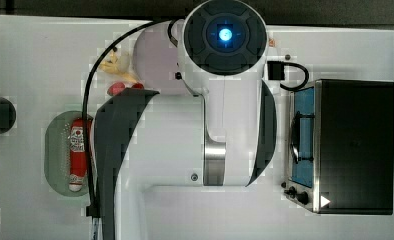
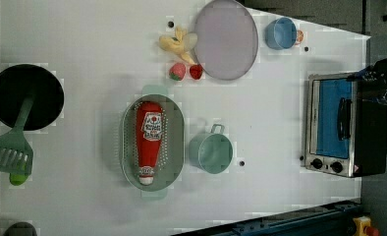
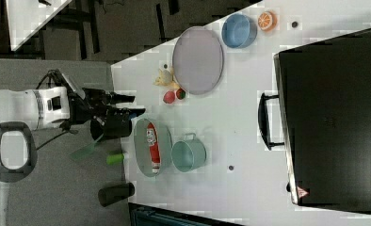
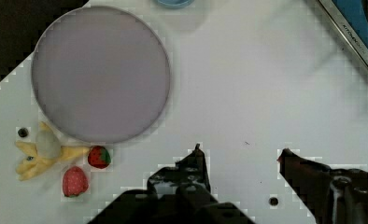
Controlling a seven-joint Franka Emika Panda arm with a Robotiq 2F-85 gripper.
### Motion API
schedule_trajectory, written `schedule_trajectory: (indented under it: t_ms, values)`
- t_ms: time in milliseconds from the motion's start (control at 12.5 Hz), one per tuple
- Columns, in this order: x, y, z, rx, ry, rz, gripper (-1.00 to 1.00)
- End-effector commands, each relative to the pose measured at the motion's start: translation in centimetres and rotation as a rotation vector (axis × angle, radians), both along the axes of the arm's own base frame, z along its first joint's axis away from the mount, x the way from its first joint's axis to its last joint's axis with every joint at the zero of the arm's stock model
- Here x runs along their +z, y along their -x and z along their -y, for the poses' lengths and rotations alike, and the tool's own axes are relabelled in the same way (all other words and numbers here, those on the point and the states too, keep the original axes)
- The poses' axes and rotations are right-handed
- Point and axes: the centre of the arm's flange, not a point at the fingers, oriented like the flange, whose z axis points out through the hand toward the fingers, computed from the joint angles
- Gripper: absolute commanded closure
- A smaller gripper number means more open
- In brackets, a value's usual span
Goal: Pick ketchup from strainer and place it on the table
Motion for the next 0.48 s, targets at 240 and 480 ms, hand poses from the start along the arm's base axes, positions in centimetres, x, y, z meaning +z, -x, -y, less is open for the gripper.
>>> schedule_trajectory:
  t_ms: [240,480]
  values:
    - [6.7,7.7,-0.3,-0.177,-0.014,0.004,-0.99]
    - [5.5,7.4,-6.1,-0.067,0.006,-0.017,-1.00]
